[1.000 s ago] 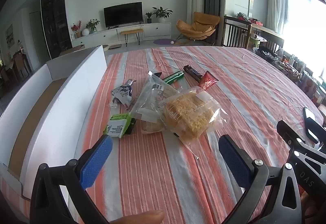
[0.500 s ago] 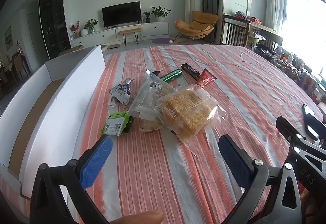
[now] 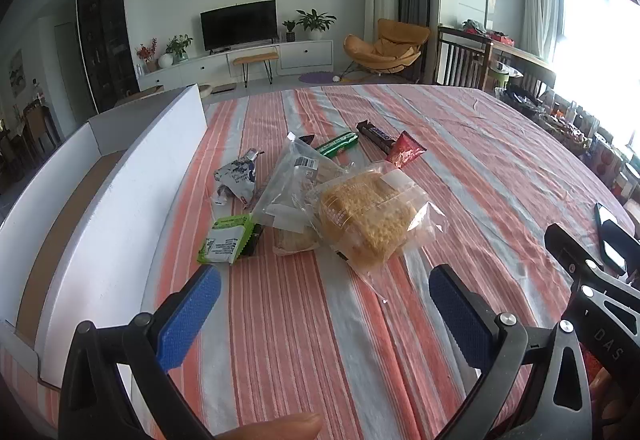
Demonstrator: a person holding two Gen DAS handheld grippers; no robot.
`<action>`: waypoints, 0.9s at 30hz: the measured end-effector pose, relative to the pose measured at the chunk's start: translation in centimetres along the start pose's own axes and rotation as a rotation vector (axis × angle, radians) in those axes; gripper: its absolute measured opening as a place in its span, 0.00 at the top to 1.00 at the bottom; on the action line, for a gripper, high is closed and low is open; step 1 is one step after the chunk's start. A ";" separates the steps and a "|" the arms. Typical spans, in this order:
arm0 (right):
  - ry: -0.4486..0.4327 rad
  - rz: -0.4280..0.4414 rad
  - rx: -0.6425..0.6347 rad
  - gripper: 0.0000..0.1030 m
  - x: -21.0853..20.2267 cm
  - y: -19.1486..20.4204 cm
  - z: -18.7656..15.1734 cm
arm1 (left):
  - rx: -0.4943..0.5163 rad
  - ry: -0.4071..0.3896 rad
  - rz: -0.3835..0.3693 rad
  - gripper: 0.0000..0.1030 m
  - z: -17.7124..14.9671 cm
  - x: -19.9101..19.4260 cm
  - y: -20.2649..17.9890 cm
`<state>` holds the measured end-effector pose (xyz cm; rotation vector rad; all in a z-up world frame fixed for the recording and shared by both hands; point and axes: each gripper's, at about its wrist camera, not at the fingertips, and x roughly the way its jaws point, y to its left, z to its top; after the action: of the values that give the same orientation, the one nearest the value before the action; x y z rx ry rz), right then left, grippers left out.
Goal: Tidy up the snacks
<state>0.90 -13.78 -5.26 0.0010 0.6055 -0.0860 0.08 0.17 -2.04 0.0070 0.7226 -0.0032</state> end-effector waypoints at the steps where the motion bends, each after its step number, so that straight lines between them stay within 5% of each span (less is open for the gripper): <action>1: 0.000 0.000 0.000 0.14 0.0 0.0 0.0 | 0.000 0.001 0.001 0.00 0.0 0.0 0.0; 27: 0.000 0.001 0.002 0.14 0.0 -0.1 -0.1 | -0.007 0.021 0.001 0.00 -0.4 0.7 0.2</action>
<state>0.85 -13.83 -5.31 0.0029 0.6049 -0.0855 0.34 0.35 -2.82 0.0010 0.7440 0.0005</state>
